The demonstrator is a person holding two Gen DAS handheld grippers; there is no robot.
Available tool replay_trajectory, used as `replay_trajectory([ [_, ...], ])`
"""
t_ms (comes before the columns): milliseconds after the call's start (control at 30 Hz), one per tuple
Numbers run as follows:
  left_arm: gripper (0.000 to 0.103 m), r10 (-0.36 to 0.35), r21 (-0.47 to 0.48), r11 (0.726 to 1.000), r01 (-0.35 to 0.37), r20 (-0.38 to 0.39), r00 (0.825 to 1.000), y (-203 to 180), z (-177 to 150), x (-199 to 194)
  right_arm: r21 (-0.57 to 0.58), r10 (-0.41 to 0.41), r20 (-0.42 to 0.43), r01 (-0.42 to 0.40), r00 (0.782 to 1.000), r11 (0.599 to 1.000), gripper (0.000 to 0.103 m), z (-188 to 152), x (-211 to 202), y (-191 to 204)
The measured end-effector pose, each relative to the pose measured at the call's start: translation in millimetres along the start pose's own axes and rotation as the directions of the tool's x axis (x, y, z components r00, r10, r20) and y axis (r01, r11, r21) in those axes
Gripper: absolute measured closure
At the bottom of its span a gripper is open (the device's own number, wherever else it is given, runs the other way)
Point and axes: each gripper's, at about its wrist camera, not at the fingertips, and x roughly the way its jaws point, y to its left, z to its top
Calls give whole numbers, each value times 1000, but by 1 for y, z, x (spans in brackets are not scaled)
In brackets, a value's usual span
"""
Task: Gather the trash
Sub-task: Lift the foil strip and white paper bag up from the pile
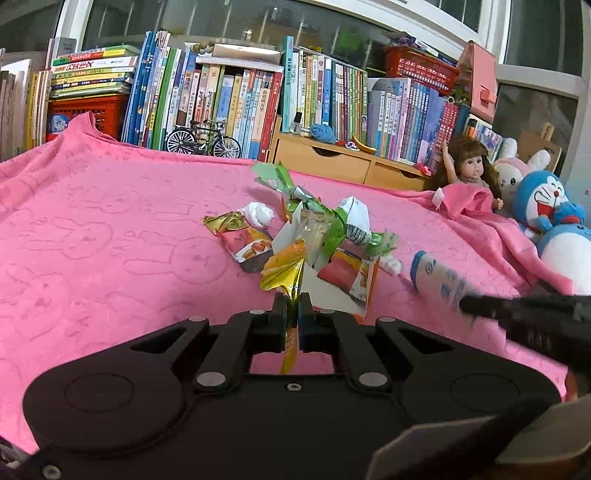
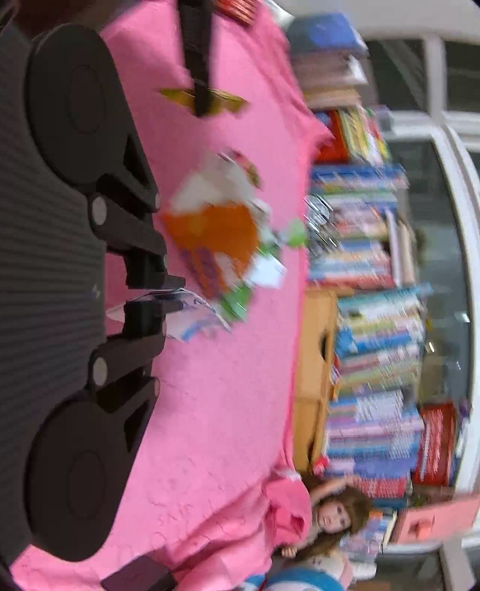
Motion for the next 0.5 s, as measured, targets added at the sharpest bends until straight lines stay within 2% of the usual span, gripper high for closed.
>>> replay_trajectory([
  [33,97,2,4,1000,-2,-2,1000,0,-2,-3,7,22,-11,-22,1000,1000,53,-4,-2,1],
  [67,97,4,4,1000,-4,-2,1000,1,-4,-5,15,38,-19,-38,999,999,38,-7,-3,2],
  [200,97,15,0,1000,-15,-14,1000,4,-9,-11,85,52,-24,-50,998,995,22,-14,-3,2],
  [367,96,29,-10,1000,-29,-26,999,8,-14,-12,184,-19,-22,23,1000,983,15,-12,20,3],
  [500,96,42,-5,999,-42,-34,999,9,-18,-13,149,-80,-58,88,995,985,11,-13,47,14],
])
